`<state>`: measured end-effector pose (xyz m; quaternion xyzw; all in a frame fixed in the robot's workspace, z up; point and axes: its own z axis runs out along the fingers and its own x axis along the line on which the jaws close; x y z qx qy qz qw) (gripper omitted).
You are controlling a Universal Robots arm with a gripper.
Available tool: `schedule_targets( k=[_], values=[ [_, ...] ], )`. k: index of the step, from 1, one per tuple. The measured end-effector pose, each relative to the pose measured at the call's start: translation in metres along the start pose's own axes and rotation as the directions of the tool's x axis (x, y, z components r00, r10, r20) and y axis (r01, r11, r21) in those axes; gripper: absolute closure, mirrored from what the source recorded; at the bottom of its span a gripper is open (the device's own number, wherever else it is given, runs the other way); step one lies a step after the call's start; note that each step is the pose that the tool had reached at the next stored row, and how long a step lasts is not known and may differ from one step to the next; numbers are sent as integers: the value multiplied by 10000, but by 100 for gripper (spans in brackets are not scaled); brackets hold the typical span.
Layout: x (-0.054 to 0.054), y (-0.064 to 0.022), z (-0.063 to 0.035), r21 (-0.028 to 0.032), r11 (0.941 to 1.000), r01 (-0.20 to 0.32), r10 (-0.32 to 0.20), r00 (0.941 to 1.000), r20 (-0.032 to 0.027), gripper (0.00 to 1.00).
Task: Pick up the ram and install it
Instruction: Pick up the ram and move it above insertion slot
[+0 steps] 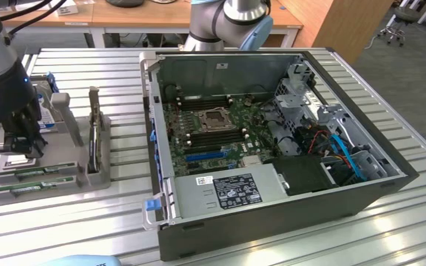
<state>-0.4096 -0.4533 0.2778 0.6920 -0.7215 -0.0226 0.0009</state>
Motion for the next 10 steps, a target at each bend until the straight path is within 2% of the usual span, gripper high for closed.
schedule_targets(
  k=[10],
  values=[
    [4, -5, 144, -2, 10000, 0, 0, 10000, -1, 71]
  ],
)
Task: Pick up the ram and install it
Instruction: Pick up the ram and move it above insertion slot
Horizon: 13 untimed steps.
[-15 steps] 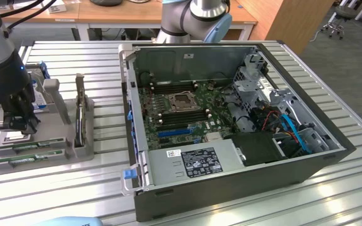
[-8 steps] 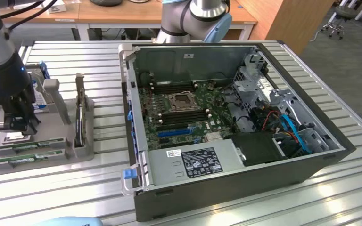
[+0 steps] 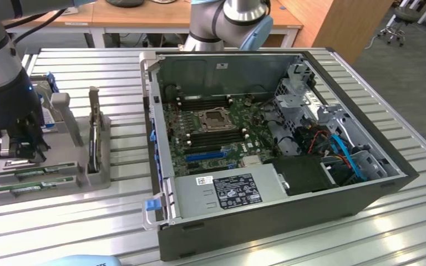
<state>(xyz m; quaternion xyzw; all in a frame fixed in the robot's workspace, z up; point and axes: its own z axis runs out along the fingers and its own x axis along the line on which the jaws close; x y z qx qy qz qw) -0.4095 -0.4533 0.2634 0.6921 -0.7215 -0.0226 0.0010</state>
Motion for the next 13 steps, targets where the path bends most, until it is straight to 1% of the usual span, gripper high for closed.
schedule_targets(
  k=[4, 8, 13],
  values=[
    [1, -1, 47, 0, 10000, 0, 0, 10000, 0, 71],
    [2, -1, 47, -1, 10000, -1, 1, 10000, -1, 71],
    [46, 3, 47, 0, 10000, 0, 0, 10000, 0, 71]
  ],
)
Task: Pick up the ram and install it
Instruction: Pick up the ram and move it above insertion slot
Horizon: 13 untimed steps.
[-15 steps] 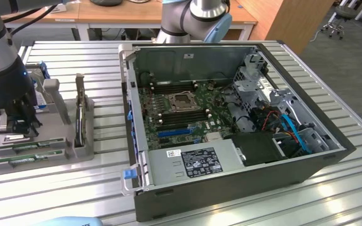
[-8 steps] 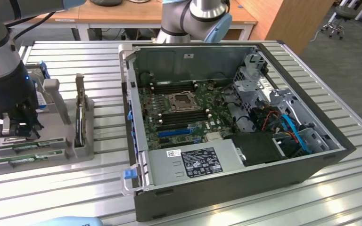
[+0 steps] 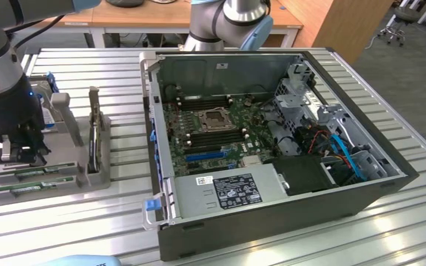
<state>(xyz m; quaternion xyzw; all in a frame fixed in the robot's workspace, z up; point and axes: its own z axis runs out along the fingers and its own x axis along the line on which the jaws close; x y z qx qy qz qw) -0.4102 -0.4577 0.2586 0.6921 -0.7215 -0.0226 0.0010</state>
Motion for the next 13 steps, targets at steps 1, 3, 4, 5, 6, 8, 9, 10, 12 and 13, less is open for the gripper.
schedule_targets(
  k=[1, 3, 4, 5, 6, 8, 9, 10, 12, 13],
  values=[
    [10, 1, 0, 0, 10000, 0, 0, 10000, 0, 71],
    [33, 5, -1, 0, 10000, -1, 1, 10000, 0, 71],
    [48, 6, -1, -1, 10000, -1, 1, 10000, 0, 71],
    [59, 6, -1, 1, 10000, 0, 0, 10000, 0, 71],
    [65, 7, -2, -1, 10000, 1, -1, 10000, -1, 71],
    [66, 7, -1, 0, 10000, -1, 1, 10000, 0, 71],
    [67, 7, 3, 1, 10000, -2, 2, 10000, 1, 71],
    [67, 7, 10, 2, 10000, -1, 1, 10000, 2, 71],
    [69, 6, 28, 0, 10000, 0, 0, 10000, 0, 71],
    [69, 6, 38, 0, 10000, 0, 0, 10000, 0, 71]
  ],
)
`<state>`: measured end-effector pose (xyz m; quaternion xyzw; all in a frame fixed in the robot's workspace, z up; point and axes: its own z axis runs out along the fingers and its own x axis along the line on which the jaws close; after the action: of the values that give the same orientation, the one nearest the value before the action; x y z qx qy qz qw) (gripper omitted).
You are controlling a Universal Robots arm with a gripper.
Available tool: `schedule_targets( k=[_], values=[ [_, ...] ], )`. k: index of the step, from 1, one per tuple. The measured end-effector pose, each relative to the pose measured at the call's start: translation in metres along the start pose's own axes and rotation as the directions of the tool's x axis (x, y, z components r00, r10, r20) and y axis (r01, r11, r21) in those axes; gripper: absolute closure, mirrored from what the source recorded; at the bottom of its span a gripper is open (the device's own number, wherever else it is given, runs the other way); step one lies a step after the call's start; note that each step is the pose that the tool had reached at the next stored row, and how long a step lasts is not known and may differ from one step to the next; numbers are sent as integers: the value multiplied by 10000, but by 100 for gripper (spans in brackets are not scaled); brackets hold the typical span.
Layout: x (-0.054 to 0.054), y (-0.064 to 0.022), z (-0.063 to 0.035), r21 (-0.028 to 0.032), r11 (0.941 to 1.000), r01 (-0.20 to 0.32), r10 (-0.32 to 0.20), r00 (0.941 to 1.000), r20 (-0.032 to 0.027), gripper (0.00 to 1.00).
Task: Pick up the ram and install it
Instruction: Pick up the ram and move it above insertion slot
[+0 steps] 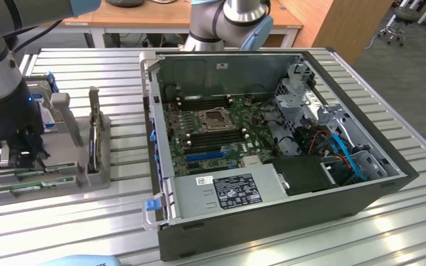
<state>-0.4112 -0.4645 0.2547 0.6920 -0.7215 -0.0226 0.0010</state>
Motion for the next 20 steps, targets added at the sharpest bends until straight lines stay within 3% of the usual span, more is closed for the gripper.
schedule_targets(
  k=[10, 20],
  values=[
    [4, -2, 78, 0, 10000, 0, 0, 10000, -1, 71],
    [4, -3, 90, 2, 10000, 0, 0, 10000, 1, 71]
  ],
)
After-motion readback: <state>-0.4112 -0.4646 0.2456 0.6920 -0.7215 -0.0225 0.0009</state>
